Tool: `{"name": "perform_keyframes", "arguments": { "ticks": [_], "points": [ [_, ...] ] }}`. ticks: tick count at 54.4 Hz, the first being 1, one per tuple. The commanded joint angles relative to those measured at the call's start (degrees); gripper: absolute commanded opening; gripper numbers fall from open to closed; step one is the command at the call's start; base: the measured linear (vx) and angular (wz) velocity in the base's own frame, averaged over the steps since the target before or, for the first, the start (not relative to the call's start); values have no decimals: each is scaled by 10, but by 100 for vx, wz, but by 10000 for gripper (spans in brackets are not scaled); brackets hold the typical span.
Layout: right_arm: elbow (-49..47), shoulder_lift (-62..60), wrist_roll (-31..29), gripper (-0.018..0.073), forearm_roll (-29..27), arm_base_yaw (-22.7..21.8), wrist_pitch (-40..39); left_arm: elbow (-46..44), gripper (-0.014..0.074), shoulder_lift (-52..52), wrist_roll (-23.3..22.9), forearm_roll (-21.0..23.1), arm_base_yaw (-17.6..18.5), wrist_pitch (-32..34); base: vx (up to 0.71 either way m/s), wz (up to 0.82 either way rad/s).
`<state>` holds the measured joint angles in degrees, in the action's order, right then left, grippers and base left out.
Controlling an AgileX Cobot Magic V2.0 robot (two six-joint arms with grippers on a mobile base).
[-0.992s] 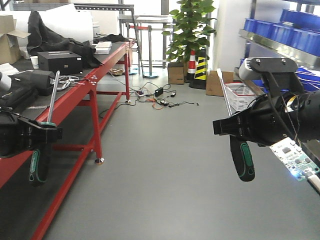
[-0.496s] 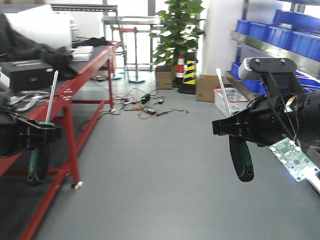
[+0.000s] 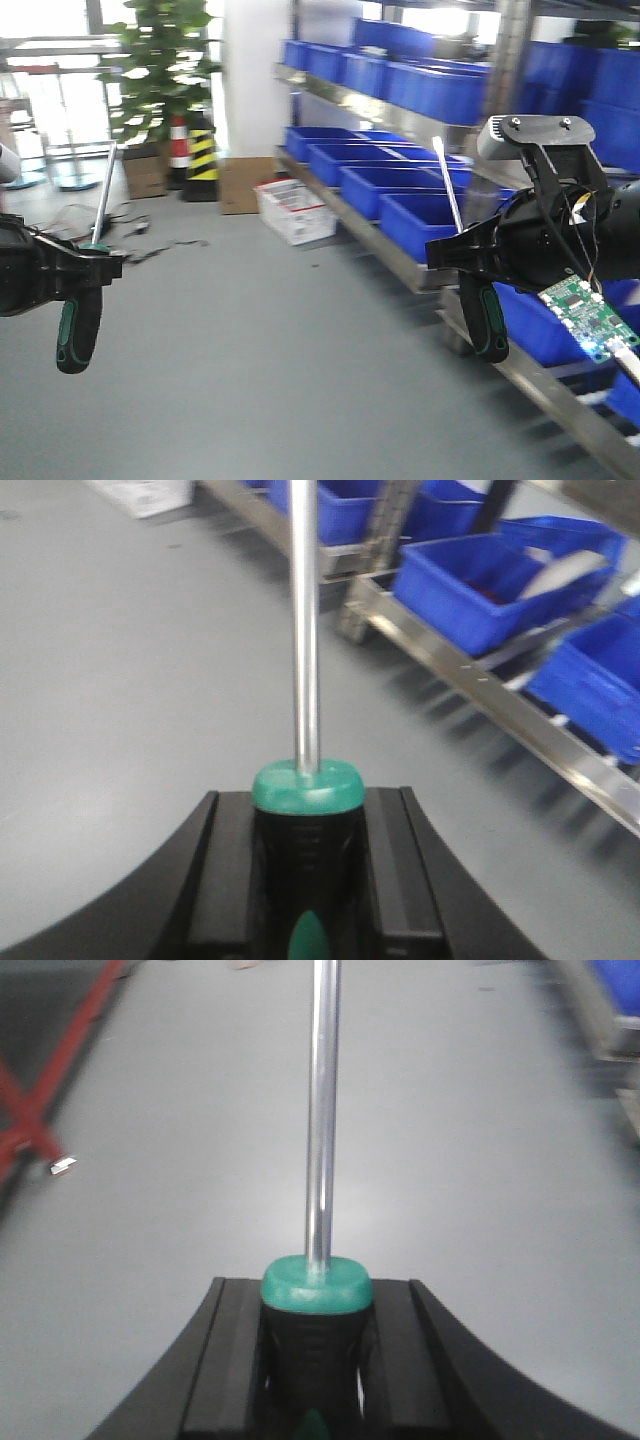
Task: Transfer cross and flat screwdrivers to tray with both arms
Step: 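Hold both screwdrivers while the base drives to the shelving tray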
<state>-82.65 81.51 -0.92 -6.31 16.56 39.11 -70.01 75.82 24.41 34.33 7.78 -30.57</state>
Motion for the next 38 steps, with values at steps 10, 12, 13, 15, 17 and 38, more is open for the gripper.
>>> {"name": "perform_keyframes", "arguments": {
  "ticks": [10, 12, 13, 15, 17, 38],
  "points": [
    [-19, -18, -3, -8, -1, -2, -47, -19, 0, -19, -1, 20, 3, 38, 43, -79],
    [-19, -18, -3, -8, -1, -2, -47, -19, 0, -19, -1, 20, 3, 39, 41, -79],
    [-19, -18, -3, -8, -1, -2, -47, -19, 0, -19, -1, 20, 3, 39, 41, -80],
    [-19, -18, -3, -8, -1, -2, -47, -19, 0, -19, -1, 20, 3, 40, 41, -80],
    [-19, -18, -3, -8, -1, -2, -47, -19, 0, -19, -1, 20, 3, 39, 41, -80],
    [-19, -18, -3, -8, -1, -2, -47, -19, 0, -19, -1, 20, 3, 40, 39, -78]
  ]
}}
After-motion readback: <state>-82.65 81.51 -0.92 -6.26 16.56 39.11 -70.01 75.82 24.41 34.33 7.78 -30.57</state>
